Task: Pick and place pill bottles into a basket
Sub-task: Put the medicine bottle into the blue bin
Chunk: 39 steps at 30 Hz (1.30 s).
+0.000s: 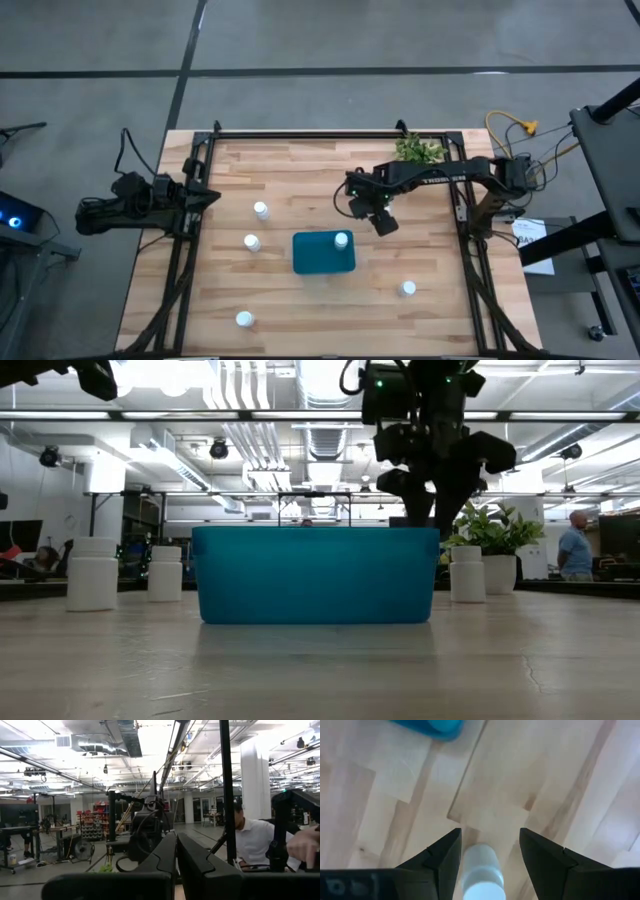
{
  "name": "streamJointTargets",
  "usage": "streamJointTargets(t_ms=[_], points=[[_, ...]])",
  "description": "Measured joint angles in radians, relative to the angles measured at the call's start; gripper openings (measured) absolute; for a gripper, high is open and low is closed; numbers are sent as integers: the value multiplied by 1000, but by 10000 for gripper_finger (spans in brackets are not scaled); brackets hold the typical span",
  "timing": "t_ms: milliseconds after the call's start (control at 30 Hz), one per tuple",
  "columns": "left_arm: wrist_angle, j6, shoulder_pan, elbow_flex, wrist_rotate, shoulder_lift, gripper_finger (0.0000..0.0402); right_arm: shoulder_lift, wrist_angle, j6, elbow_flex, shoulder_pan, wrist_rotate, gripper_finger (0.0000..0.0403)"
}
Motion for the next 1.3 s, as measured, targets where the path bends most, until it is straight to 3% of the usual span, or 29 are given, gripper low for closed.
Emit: streamJointTargets(t_ms=[833, 1300], points=[[1, 0, 0, 0, 0, 0, 0, -129, 127, -2, -236, -98, -30, 192], [1, 0, 0, 0, 0, 0, 0, -128, 136, 18, -254, -102, -30, 191]])
